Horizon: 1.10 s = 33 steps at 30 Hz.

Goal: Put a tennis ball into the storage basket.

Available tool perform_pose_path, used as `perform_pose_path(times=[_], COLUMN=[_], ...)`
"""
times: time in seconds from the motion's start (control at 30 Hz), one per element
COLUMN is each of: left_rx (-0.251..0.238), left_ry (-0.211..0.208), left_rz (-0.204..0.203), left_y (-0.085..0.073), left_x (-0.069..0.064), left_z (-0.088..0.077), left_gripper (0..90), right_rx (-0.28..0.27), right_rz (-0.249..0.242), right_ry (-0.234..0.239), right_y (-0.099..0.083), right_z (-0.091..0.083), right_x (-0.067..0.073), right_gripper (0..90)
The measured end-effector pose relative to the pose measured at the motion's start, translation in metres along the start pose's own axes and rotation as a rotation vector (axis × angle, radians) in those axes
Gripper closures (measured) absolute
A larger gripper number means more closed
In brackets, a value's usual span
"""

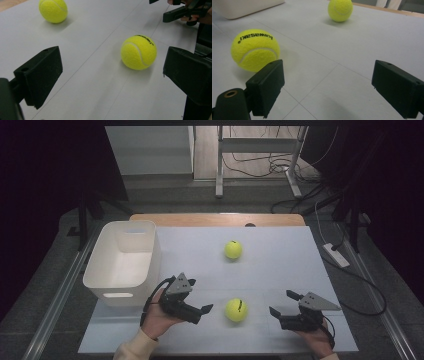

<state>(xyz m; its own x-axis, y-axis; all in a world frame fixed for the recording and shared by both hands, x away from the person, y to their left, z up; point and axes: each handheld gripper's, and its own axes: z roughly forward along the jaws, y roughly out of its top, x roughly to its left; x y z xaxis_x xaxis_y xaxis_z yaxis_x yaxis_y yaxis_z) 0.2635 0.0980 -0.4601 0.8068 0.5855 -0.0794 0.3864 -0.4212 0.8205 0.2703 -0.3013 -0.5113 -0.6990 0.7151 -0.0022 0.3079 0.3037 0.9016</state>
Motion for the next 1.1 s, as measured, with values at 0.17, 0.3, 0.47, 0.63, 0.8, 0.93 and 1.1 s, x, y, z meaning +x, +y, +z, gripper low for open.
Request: perform_pose_path(times=[0.17,0.3,0.47,0.63,0.8,0.93,1.1], left_rx=[0.008,0.024,0.029,0.031,0.039,0.045,0.048], left_ry=[-0.013,-0.027,-0.036,-0.048,-0.065,-0.075,-0.086], left_rz=[0.003,0.015,0.024,0.035,0.047,0.055,0.057], left_y=[0.002,0.005,0.006,0.009,0.012,0.013,0.015], left_x=[-0.001,-0.003,-0.006,-0.01,-0.014,-0.017,-0.019], left_z=[0.004,0.01,0.015,0.02,0.025,0.029,0.032], left_gripper=[3.0,2.9,2.8,2.7,2.6,2.5,2.4], right_rx=[0.001,0.002,-0.003,-0.005,-0.005,-0.006,-0.007], right_rz=[0.002,0.002,0.004,0.004,0.004,0.004,0.005], right_ry=[-0.003,-0.005,-0.004,-0.005,-0.005,-0.004,-0.006], right_y=[0.0,0.0,0.0,0.0,0.0,0.0,0.0], right_z=[0.0,0.0,-0.001,-0.001,0.0,-0.001,-0.001], right_x=[0.0,-0.001,-0.001,-0.001,-0.001,0.0,-0.001], right_gripper=[11.2,11.3,11.3,11.3,11.3,11.3,11.3])
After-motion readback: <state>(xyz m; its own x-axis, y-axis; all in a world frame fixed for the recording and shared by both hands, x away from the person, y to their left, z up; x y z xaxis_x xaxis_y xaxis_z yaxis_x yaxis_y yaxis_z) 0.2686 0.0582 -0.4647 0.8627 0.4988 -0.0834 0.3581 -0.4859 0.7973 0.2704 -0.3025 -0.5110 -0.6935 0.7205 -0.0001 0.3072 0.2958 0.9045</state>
